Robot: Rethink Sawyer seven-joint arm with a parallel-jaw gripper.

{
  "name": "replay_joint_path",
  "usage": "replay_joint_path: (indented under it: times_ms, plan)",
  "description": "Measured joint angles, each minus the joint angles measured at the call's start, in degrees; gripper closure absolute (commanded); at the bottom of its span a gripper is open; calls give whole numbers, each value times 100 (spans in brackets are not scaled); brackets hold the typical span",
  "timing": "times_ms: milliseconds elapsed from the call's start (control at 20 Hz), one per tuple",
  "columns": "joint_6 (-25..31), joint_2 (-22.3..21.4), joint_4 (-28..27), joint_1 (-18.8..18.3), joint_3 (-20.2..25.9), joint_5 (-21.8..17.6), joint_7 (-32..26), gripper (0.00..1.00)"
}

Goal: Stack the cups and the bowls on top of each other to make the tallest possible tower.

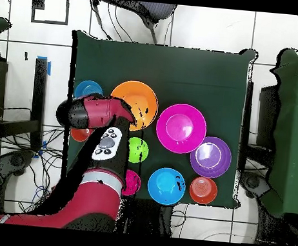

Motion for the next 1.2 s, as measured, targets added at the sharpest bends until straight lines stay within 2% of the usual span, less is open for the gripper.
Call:
replay_joint_path:
  times_ms: [750,800,1200]
  plan:
    - [0,244,-1,1,0,1,0,0]
    - [-1,306,-1,1,0,1,0,100]
    - [0,237,-2,1,-47,0,0,100]
